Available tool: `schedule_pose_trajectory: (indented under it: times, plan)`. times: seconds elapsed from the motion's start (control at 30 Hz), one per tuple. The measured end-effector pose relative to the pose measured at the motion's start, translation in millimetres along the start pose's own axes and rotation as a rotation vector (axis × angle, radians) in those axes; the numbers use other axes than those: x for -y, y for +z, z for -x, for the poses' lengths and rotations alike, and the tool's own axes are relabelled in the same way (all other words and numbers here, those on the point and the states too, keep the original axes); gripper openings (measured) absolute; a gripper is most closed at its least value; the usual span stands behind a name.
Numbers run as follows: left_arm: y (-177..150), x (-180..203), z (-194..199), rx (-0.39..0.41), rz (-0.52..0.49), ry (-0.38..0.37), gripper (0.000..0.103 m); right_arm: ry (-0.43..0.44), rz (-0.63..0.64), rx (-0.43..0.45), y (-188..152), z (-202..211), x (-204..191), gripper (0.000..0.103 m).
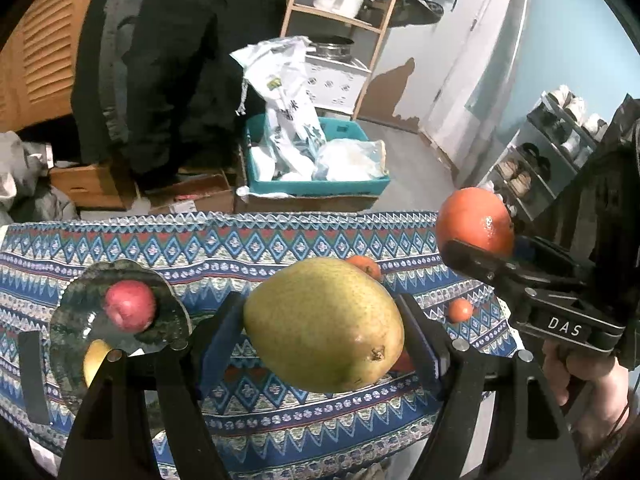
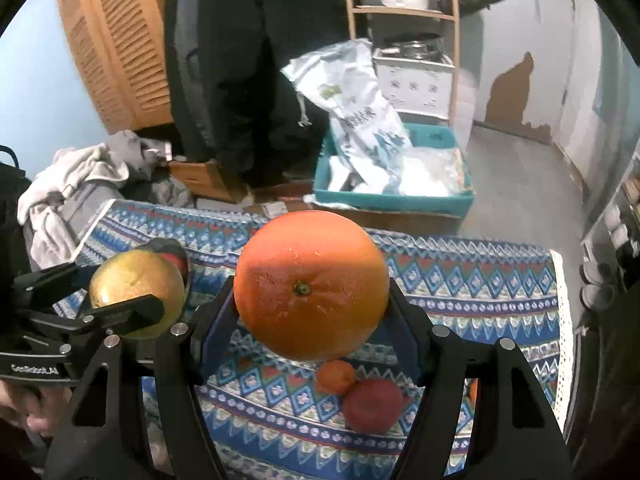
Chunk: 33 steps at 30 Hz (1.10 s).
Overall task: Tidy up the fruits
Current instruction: 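Carry the pear with the left tool while the right tool carries the orange to the bowl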
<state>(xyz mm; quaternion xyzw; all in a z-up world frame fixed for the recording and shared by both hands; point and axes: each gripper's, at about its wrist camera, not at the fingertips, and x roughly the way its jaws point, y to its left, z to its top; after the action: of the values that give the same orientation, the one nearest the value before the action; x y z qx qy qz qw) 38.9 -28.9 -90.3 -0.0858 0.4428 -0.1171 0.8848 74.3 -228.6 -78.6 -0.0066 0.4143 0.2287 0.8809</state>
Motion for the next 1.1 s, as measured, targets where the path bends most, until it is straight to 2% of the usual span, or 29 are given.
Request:
schedule_pose_trajectory:
  times: [0.57,1.1]
  plan:
    - [-6,-43,37,0.062,0.049,0.045,0.078,0.083,0.082,0.018,22,-6,-65,0.069]
    - [-28,-114,40,0.047,0.149,0.125,0.078,0.156,0.130,-0.029,30,-46,-116,0.069]
